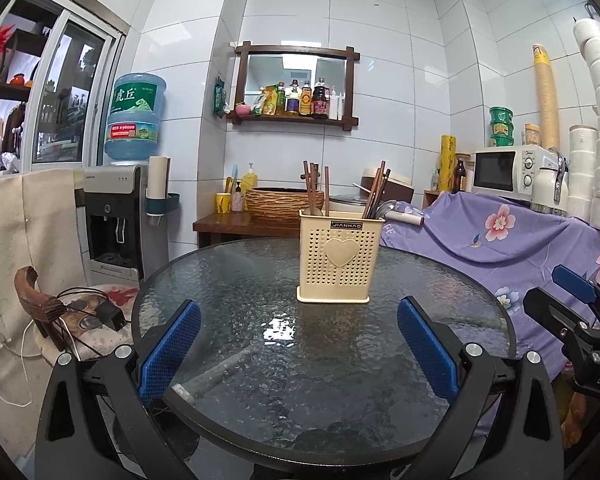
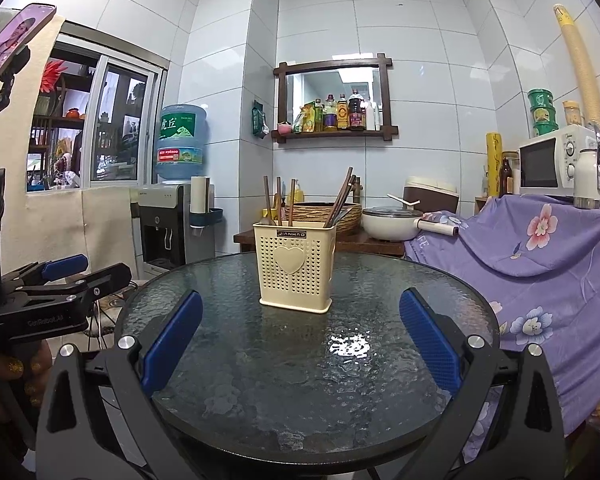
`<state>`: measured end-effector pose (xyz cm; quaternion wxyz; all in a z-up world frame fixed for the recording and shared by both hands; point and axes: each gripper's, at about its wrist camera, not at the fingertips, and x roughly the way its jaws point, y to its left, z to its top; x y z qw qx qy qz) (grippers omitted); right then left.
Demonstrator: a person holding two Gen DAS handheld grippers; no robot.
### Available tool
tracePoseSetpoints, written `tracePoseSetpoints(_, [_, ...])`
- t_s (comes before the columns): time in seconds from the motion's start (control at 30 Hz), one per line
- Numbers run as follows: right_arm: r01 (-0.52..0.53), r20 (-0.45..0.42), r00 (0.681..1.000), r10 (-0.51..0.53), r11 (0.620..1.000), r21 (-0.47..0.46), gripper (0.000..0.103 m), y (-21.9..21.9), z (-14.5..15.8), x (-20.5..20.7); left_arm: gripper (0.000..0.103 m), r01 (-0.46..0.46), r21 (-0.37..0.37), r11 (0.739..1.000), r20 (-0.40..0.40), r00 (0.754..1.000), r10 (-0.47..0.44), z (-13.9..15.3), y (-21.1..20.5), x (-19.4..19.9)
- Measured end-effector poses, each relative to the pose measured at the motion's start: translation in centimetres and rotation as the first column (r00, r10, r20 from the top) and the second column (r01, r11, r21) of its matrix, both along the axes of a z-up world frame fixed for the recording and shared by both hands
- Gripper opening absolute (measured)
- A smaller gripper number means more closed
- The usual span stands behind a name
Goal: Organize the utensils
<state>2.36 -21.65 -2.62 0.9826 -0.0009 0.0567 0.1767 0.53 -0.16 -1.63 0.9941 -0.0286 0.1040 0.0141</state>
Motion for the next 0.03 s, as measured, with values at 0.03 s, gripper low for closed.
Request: tracePoseSetpoints(0.03, [-0.001, -0.001, 1.000, 0.001, 1.000, -0.001, 0.097, 0.02, -0.05, 0.04, 0.097, -0.001, 0.000, 1.000, -0.002, 1.000, 0.001, 0.00, 0.01, 0.03])
